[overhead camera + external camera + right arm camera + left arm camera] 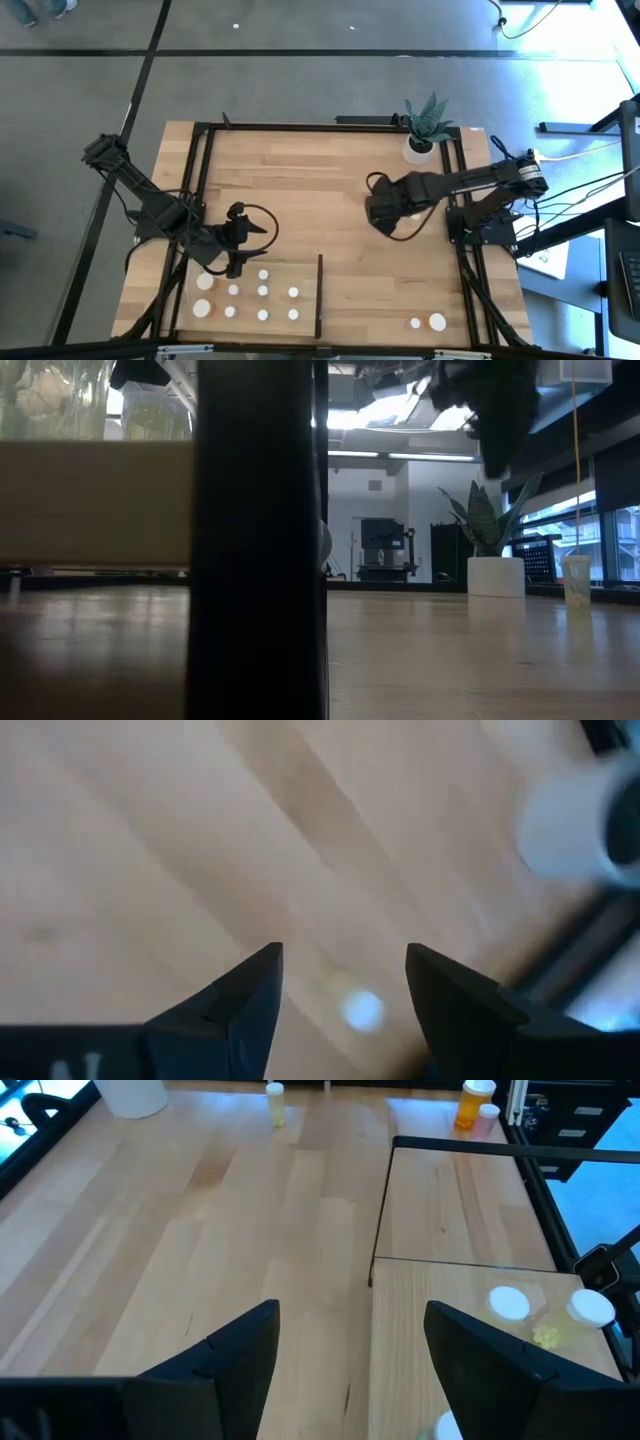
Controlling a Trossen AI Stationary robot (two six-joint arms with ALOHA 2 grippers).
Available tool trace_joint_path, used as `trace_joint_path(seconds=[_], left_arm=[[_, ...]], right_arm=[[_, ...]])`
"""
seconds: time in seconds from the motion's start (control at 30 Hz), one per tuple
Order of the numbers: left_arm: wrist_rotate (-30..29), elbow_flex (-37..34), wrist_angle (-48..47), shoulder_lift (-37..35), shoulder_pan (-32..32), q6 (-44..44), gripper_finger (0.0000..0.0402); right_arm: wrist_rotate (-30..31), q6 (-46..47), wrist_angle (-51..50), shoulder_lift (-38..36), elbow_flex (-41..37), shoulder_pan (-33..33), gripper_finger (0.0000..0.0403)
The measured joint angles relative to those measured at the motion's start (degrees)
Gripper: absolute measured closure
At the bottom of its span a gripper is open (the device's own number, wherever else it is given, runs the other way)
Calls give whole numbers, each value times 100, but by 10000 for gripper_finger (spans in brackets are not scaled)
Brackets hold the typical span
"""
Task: Pick and place medicine bottles onto shelf by color
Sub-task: Put the yellow pill bottle on the shelf aligned with the other yellow pill bottle
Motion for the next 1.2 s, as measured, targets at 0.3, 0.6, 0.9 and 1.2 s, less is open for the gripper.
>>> trace_joint_path(seconds=[0.3, 0.6, 0.9, 1.2], left_arm=[[0, 0, 0, 2, 0, -19, 160], [-1, 0, 0, 2, 0, -65, 160], [-2, -2, 1, 2, 0, -207, 160], [-2, -2, 2, 2, 0, -210, 159]], right_arm=[[-598, 314, 47, -7, -928, -556, 189], [-924, 530, 174, -7, -1655, -868, 189], [-1205, 168, 491, -7, -2056, -890, 189], [-1294, -90, 669, -7, -2060, -890, 189]])
